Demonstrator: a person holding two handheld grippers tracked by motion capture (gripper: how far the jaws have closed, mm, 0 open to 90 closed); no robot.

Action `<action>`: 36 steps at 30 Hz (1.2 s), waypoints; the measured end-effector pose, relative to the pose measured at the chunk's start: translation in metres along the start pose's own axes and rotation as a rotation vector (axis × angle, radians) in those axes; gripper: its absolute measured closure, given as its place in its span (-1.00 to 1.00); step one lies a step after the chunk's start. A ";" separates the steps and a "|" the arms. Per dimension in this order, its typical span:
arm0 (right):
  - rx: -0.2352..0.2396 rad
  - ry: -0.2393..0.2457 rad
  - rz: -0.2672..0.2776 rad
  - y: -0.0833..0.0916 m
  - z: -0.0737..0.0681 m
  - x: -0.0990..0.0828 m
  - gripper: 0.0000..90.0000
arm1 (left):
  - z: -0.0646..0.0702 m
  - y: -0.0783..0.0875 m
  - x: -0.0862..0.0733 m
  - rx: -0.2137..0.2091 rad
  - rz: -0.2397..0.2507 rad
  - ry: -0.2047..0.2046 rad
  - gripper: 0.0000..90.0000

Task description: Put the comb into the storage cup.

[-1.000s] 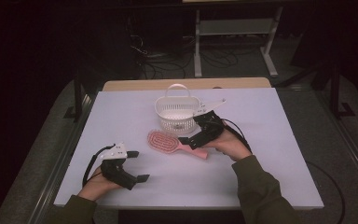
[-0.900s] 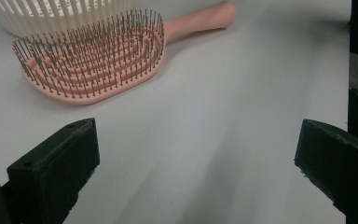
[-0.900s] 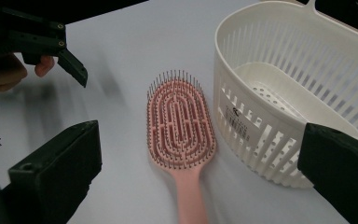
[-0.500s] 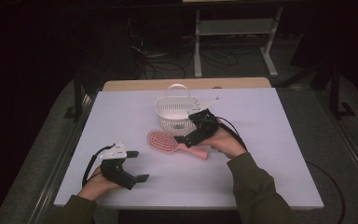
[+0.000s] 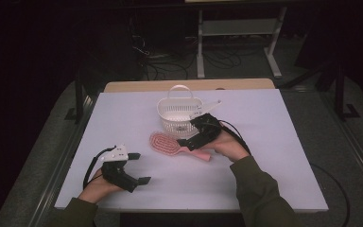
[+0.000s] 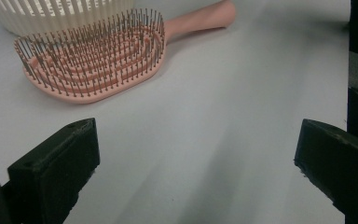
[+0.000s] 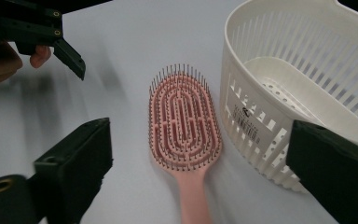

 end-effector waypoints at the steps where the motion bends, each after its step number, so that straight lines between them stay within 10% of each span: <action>1: 0.001 0.002 0.002 0.000 0.000 0.000 -0.70 | 0.000 0.000 0.000 0.000 -0.003 -0.001 -1.00; 36: 0.010 0.030 -0.139 -0.015 0.001 -0.022 -0.49 | 0.001 -0.001 -0.001 -0.010 -0.007 -0.002 -1.00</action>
Point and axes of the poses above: each handheld gripper's, and its own axes: y roughly backward along the jaws, x roughly out of its top, z roughly to its right, the point moved 10 cm from there along -y, roughly forward along the jaws, and after that the axes turned 4 degrees about -z, right-handed, at the moved point
